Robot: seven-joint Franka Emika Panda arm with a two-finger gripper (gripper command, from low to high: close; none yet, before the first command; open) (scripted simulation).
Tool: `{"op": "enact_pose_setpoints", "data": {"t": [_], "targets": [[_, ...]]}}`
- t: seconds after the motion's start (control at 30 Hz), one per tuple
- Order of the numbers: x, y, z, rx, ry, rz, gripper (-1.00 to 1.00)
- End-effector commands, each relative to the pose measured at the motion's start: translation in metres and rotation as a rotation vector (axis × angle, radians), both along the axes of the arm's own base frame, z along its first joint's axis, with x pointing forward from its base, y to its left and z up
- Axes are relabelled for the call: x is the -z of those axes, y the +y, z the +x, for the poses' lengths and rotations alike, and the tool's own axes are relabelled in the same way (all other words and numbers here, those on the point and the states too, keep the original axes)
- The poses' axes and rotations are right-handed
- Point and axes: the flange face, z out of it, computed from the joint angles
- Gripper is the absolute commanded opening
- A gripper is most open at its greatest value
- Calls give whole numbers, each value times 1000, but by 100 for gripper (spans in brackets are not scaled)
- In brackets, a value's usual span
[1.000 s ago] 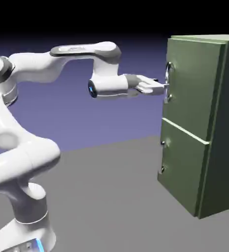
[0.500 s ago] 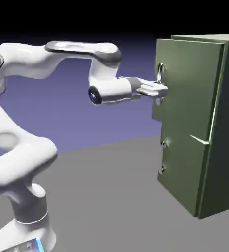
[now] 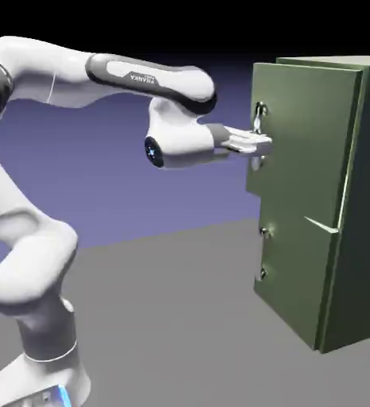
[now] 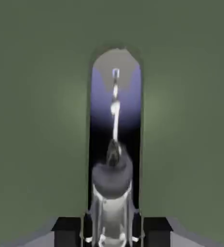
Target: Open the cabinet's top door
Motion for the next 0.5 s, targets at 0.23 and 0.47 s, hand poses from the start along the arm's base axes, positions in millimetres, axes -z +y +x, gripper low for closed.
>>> {"op": "enact_pose_setpoints", "data": {"t": [0.23,0.47], "targets": [[1,-30,-27,-154,1,3,-100],[1,-63,-48,-299,2,3,-100]]}}
